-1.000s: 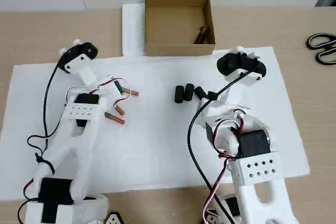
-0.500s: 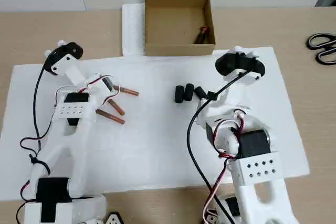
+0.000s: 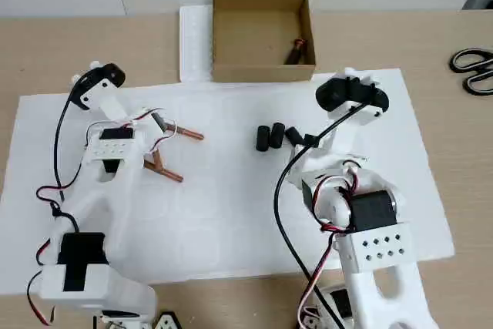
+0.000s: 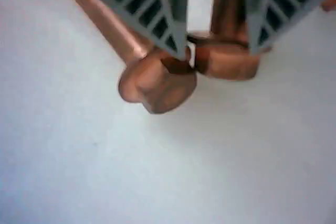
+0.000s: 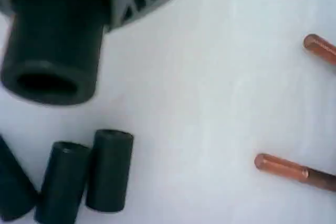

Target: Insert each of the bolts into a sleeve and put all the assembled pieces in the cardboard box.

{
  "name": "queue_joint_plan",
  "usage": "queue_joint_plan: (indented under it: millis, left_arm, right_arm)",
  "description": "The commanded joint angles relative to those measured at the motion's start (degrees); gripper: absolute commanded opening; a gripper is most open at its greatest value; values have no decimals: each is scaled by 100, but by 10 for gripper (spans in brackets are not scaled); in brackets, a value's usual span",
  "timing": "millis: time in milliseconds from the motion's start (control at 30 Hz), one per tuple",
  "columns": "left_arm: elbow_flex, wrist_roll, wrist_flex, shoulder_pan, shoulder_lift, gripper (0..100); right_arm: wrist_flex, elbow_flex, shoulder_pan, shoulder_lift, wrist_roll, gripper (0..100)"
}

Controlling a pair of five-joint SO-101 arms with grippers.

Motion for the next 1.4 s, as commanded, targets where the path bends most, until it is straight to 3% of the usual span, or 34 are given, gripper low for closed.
queue_joint_plan:
  millis: [0,467,700,1100,1367]
  left_arm:
    - [-127,35,-105,26,18,72]
    - [-171,26,97,44,-9,6]
    - [-514,35,809,53,-44,6]
    - [-2026,378,3138,53,-44,6]
    - [-2484,668,3657,97,18,7]
  right_arm:
    - [-127,-18,40,-101,62,3]
    - [-127,-18,40,-101,229,3]
    - [-127,-18,40,-101,308,3]
    - [-127,-18,40,-101,308,3]
    - [-330,-18,40,-101,308,3]
